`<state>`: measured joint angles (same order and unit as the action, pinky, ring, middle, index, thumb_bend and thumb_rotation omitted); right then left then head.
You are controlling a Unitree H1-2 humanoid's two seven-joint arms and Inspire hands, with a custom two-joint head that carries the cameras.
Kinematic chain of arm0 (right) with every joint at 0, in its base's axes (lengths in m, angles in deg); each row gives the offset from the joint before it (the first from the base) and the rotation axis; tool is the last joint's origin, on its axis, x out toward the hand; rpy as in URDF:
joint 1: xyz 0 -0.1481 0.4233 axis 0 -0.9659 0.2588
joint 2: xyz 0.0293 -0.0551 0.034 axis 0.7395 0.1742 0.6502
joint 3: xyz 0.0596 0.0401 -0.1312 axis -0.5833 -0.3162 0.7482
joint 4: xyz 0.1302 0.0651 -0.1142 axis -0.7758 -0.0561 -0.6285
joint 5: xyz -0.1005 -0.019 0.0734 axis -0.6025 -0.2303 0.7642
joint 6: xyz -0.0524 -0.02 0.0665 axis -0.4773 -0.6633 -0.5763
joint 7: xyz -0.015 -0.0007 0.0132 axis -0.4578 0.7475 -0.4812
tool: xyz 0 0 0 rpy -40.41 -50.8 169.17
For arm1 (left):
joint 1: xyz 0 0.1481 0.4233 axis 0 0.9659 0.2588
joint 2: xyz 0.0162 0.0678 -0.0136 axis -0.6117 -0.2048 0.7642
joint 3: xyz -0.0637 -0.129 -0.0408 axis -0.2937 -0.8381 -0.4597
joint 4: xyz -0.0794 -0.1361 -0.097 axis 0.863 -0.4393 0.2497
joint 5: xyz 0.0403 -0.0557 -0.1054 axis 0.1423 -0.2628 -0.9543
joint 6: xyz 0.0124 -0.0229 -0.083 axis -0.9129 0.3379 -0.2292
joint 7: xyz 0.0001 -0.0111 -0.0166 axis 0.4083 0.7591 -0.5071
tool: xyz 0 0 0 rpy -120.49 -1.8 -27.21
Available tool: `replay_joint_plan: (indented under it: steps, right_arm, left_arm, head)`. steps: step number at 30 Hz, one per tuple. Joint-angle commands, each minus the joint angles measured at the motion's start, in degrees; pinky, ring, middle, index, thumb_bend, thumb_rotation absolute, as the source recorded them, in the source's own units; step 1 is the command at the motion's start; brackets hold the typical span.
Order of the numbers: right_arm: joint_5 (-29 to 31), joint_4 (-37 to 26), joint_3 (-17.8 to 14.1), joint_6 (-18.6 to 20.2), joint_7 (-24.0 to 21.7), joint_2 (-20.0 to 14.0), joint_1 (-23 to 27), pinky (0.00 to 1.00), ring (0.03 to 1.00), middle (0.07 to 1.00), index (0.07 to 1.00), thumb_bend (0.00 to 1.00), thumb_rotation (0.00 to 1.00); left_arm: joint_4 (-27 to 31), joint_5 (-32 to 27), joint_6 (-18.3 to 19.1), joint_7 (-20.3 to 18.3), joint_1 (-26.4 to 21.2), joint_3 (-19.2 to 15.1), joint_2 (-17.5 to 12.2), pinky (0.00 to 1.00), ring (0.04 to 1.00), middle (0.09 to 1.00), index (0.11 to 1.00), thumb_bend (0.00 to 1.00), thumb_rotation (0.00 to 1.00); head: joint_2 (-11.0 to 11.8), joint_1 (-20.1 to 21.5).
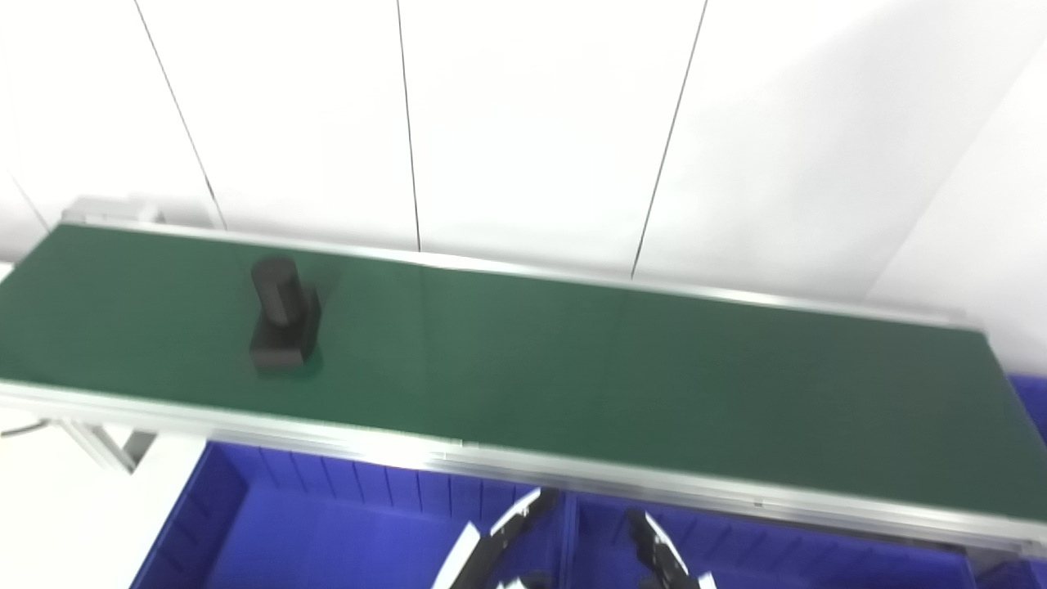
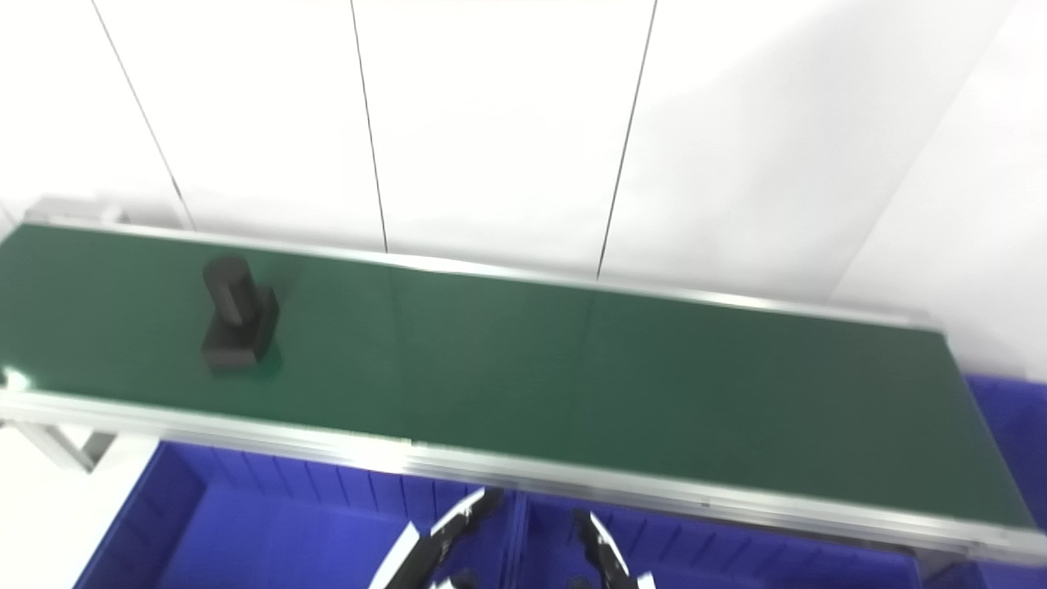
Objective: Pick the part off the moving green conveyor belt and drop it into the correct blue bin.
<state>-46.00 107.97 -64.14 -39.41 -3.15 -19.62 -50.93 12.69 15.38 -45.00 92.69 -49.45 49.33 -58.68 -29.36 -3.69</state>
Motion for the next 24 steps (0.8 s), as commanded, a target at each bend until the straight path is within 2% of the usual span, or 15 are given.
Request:
replay_joint_plan:
  steps: [1,6,15,21,24]
  right_arm:
    - [0.60,-0.55,0.40,-2.83,0.62,-0.10,0.84,0.92,0.927,0.926,0.898,0.89,1.00]
    - [1.20,-0.57,0.53,-2.83,0.70,-0.39,0.76,0.92,0.923,0.923,0.896,0.89,1.00]
    - [0.87,-1.22,0.90,-2.83,1.56,-0.91,0.40,0.93,0.923,0.921,0.904,0.88,1.00]
    - [3.27,-1.70,-0.19,-2.83,-0.51,-0.74,0.20,0.91,0.912,0.919,0.911,0.86,0.97]
    - [4.44,-4.11,-1.17,-2.83,-2.27,-0.82,-0.72,0.88,0.896,0.912,0.916,0.86,0.94]
  left_arm:
    - [0.23,0.44,-1.96,1.88,-1.48,0.85,-0.19,0.90,0.919,0.916,0.903,0.89,0.96]
    - [0.03,1.07,-1.95,4.41,-1.95,2.52,-0.44,0.87,0.906,0.911,0.896,0.91,0.97]
    - [0.01,0.94,-1.95,5.85,-2.49,4.28,-0.99,0.87,0.908,0.913,0.905,0.92,0.97]
    - [-0.39,0.56,-1.95,5.81,-2.84,4.39,-0.66,0.88,0.907,0.910,0.905,0.93,0.98]
    - [-0.64,0.22,-1.95,5.47,-3.06,4.36,-0.32,0.88,0.912,0.910,0.907,0.93,0.98]
  head:
    - [0.27,-0.07]
    - [-0.47,-0.53]
    - [-1.38,-1.18]
    - [-1.56,-0.25]
    - [-1.62,-0.33]
